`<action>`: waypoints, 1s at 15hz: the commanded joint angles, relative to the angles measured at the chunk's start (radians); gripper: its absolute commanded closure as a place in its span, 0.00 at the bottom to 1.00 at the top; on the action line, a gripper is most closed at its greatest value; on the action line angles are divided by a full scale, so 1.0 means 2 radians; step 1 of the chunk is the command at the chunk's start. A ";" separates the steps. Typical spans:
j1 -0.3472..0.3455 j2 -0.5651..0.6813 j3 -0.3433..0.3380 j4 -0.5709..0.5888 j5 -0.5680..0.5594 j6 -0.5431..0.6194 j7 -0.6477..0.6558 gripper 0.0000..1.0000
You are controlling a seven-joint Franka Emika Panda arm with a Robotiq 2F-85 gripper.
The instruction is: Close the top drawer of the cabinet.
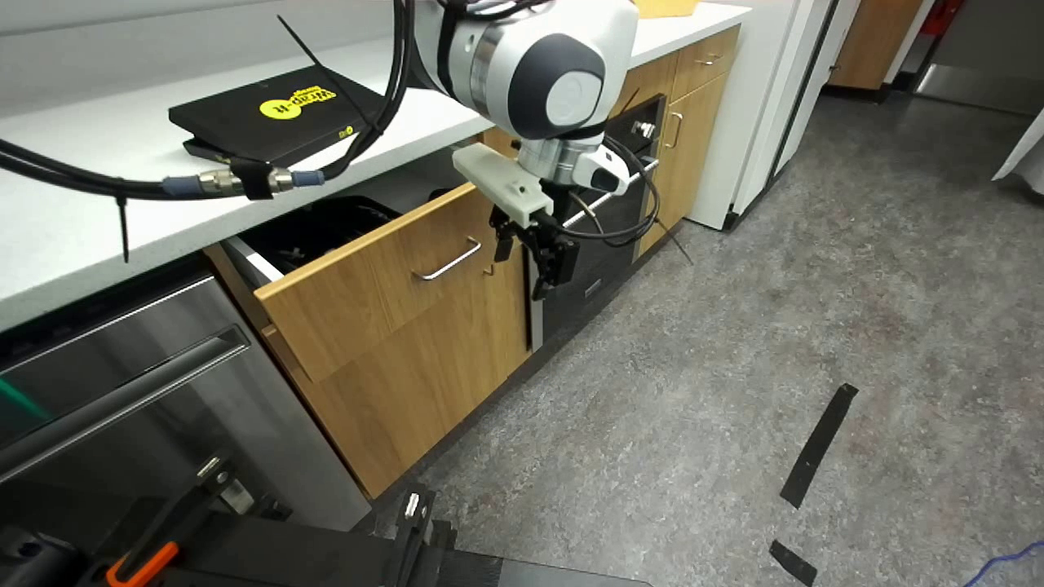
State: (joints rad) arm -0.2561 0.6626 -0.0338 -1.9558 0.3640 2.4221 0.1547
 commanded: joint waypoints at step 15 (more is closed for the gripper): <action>0.028 0.071 0.113 0.082 0.040 0.072 -0.076 0.00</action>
State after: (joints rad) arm -0.2047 0.8128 0.1518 -1.7968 0.4252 2.5886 0.0475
